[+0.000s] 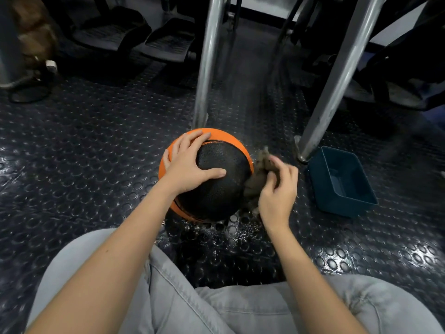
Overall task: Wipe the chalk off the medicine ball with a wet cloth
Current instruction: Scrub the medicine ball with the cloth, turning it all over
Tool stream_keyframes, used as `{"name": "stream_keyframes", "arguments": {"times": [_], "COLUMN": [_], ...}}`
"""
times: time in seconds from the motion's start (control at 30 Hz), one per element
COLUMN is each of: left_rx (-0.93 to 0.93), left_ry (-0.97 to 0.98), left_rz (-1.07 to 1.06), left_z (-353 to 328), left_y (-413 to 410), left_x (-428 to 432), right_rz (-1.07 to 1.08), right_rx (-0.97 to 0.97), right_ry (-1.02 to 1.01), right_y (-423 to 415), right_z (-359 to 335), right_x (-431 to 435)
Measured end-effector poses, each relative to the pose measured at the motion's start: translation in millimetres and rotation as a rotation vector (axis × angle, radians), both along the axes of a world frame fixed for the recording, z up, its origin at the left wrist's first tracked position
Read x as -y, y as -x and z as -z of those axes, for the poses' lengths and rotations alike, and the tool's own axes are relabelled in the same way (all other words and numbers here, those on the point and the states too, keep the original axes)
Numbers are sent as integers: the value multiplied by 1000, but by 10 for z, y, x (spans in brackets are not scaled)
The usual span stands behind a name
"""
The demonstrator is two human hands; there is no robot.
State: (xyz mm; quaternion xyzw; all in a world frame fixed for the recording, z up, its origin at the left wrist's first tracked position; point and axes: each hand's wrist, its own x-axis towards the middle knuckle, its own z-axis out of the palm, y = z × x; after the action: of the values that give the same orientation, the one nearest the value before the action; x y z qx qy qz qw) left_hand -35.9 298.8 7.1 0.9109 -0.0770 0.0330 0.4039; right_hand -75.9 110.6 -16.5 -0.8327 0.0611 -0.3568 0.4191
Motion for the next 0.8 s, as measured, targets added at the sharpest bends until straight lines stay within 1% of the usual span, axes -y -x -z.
{"name": "stream_keyframes", "arguments": {"times": [0.03,0.07,0.1,0.13,0.17,0.2,0.23,0.27,0.3,0.33,0.4,0.43,0.5,0.53,0.6,0.63,0.67,0.7,0.77,0.8], "left_rx": [-2,-1,2,0,-3,-2,1,6,11,14,18,24,28,34,53,61,70,80,88,83], "left_ry": [-5,-7,-3,1,-1,-7,-14,-24,-26,-21,-23,-27,-28,-38,-67,-78,-79,-78,-85,-95], "left_rz": [-5,-11,-15,-13,-8,-7,-10,-9,-9,-13,-13,-11,-9,-9,-20,-20,-23,-31,-41,-36], "left_z": [8,17,16,5,-6,-10,-3,-7,-1,4,16,22,16,13,20,24,24,30,39,36], "left_y": [-4,-8,-11,-6,0,3,9,18,18,13,15,12,14,18,24,34,31,26,18,19], "left_x": [0,-5,-5,0,6,9,15,17,19,14,18,26,49,70,108,131,145,149,151,152], "right_rz": [-74,-141,-193,-205,-164,-92,-19,37,66,58,-55,-128,-221,-212,-98,-32,11,14,-100,-177], "right_rx": [94,132,99,14,-96,-212,-293,-309,-252,-140,63,107,40,-34,-191,-220,-203,-134,2,30], "right_ry": [45,121,186,224,179,84,0,-41,-50,-45,20,91,206,184,17,-42,-64,-56,13,71], "right_y": [49,99,141,148,122,79,51,30,13,9,80,120,174,146,60,58,49,48,88,133], "right_z": [-38,5,129,271,378,422,426,384,276,135,-32,-9,224,323,356,316,229,134,2,-1], "right_x": [-81,-168,-217,-195,-124,-40,44,93,94,43,-119,-192,-216,-143,24,81,83,39,-131,-213]}}
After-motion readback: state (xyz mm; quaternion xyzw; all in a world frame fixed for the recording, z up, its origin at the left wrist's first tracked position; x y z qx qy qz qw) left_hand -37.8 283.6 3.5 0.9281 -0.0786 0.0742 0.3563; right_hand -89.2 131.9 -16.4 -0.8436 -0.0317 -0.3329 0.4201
